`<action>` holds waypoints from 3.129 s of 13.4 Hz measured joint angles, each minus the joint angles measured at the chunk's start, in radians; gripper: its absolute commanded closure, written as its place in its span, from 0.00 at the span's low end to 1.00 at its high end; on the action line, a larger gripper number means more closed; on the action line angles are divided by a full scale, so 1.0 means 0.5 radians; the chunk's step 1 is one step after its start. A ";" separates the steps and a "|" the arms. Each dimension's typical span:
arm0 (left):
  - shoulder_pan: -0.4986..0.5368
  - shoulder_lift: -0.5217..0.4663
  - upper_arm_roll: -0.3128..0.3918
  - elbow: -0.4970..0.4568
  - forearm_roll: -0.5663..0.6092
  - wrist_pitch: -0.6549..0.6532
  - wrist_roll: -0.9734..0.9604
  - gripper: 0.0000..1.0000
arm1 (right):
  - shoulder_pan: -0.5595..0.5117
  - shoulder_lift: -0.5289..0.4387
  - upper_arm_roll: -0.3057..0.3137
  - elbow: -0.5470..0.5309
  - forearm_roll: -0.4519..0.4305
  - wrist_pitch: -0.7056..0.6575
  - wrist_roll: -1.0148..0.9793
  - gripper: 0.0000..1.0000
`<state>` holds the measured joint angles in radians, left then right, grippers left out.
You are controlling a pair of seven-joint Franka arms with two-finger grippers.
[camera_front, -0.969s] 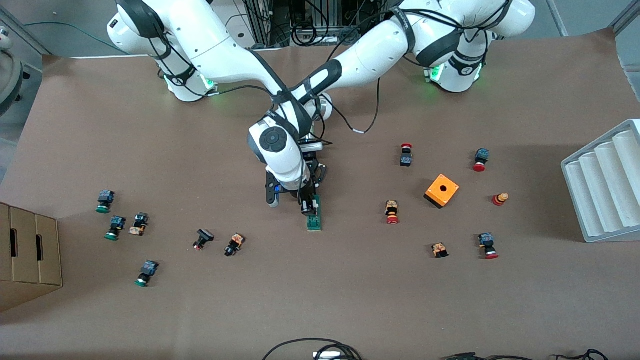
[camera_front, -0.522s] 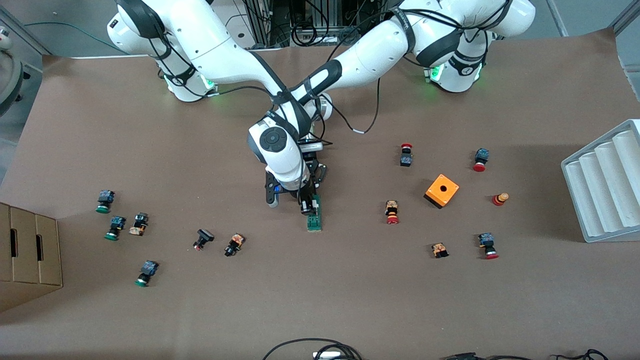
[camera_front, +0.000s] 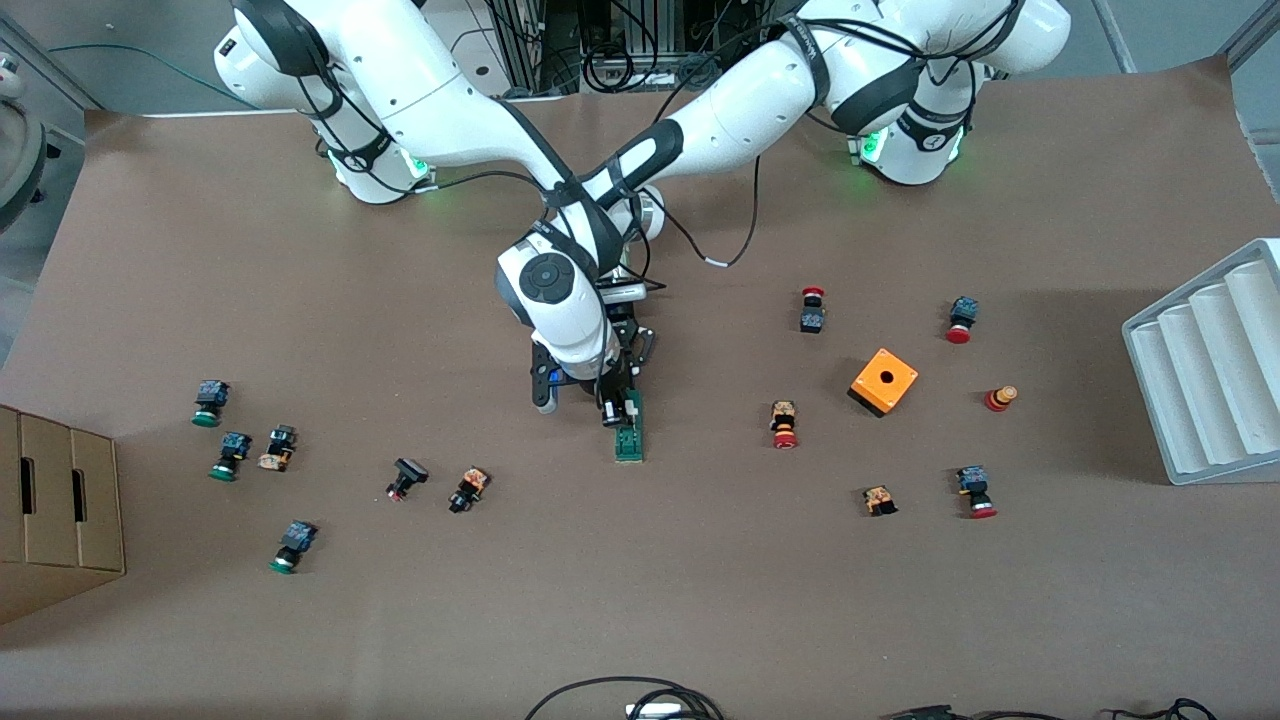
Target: Close load switch with both arms
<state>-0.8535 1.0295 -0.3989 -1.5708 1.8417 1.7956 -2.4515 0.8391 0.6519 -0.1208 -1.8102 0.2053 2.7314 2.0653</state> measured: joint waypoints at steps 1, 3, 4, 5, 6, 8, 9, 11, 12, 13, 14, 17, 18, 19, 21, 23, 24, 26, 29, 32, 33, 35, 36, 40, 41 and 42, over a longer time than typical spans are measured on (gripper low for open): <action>-0.001 0.002 -0.002 0.000 0.003 -0.010 0.000 0.67 | -0.002 -0.002 0.001 0.000 0.000 0.000 0.010 0.57; -0.001 0.003 -0.003 0.000 0.004 -0.014 0.000 0.67 | -0.006 -0.014 0.004 0.001 0.000 -0.004 0.037 0.58; -0.001 0.003 -0.003 0.000 0.004 -0.016 0.000 0.67 | -0.008 -0.021 0.004 0.002 0.000 -0.007 0.051 0.58; -0.001 0.003 -0.003 0.000 0.004 -0.017 0.000 0.68 | -0.010 -0.026 0.004 0.004 0.000 -0.009 0.059 0.57; -0.001 0.003 -0.003 0.000 0.004 -0.017 0.000 0.68 | -0.012 -0.032 0.004 0.005 0.000 -0.010 0.064 0.57; -0.001 0.003 -0.004 0.000 0.004 -0.018 0.001 0.68 | -0.018 -0.045 0.003 0.012 0.000 -0.010 0.069 0.57; -0.001 0.003 -0.004 0.000 0.004 -0.018 0.001 0.68 | -0.023 -0.046 0.002 0.025 0.000 -0.009 0.071 0.58; -0.001 0.004 -0.005 0.000 0.004 -0.018 0.001 0.68 | -0.037 -0.045 0.001 0.046 0.000 -0.005 0.075 0.58; -0.001 0.004 -0.005 0.000 0.004 -0.018 0.001 0.68 | -0.044 -0.044 0.000 0.059 0.000 -0.005 0.079 0.58; -0.001 0.004 -0.005 0.000 0.004 -0.018 0.001 0.68 | -0.050 -0.042 0.000 0.066 0.000 -0.004 0.086 0.58; -0.001 0.004 -0.005 0.000 0.004 -0.018 0.001 0.68 | -0.052 -0.040 0.000 0.071 0.000 -0.004 0.091 0.58; -0.001 0.004 -0.005 0.000 0.004 -0.019 0.002 0.68 | -0.054 -0.035 0.000 0.080 0.000 -0.004 0.106 0.63; -0.001 0.004 -0.005 0.000 0.004 -0.019 0.002 0.68 | -0.056 -0.033 0.000 0.084 0.000 -0.004 0.111 0.69; -0.001 0.004 -0.005 0.000 0.004 -0.020 0.002 0.67 | -0.057 -0.032 0.000 0.090 0.000 -0.004 0.114 0.70; -0.001 0.004 -0.005 0.000 0.004 -0.021 0.003 0.66 | -0.060 -0.023 0.000 0.108 0.000 -0.004 0.121 0.72; -0.001 0.004 -0.006 0.000 0.004 -0.024 0.003 0.65 | -0.062 -0.012 0.000 0.124 0.000 -0.004 0.132 0.72; -0.001 0.004 -0.006 0.000 0.004 -0.025 0.003 0.64 | -0.062 -0.008 0.000 0.130 0.000 -0.005 0.138 0.72; 0.000 0.005 -0.007 0.000 0.004 -0.032 0.003 0.63 | -0.063 -0.001 0.000 0.140 0.000 -0.005 0.142 0.72; 0.000 0.006 -0.008 -0.001 0.003 -0.038 0.003 0.60 | -0.074 0.022 0.000 0.176 0.000 -0.005 0.146 0.72; 0.001 0.007 -0.008 -0.003 0.003 -0.043 0.003 0.60 | -0.084 0.055 0.000 0.220 0.000 -0.004 0.146 0.72; 0.001 0.007 -0.008 -0.003 0.004 -0.043 0.003 0.60 | -0.085 0.067 0.000 0.235 0.000 -0.004 0.146 0.72; 0.001 0.008 -0.008 -0.005 0.015 -0.047 0.003 0.59 | -0.087 0.091 0.000 0.261 0.000 -0.004 0.146 0.72; 0.002 0.009 -0.008 -0.007 0.019 -0.048 0.003 0.59 | -0.091 0.103 0.000 0.276 0.000 -0.004 0.146 0.72; 0.001 0.011 -0.009 -0.009 0.031 -0.064 0.004 0.57 | -0.112 0.156 0.000 0.342 0.000 -0.003 0.146 0.72; 0.001 0.013 -0.010 -0.009 0.037 -0.069 0.004 0.56 | -0.117 0.169 0.000 0.354 0.000 -0.002 0.146 0.72; 0.001 0.015 -0.011 -0.009 0.041 -0.074 0.004 0.56 | -0.121 0.181 0.000 0.364 0.000 0.001 0.146 0.72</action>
<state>-0.8529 1.0370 -0.4042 -1.5753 1.8624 1.7588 -2.4497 0.7788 0.7423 -0.1209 -1.6283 0.2055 2.7317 2.1385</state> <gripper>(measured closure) 0.564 0.718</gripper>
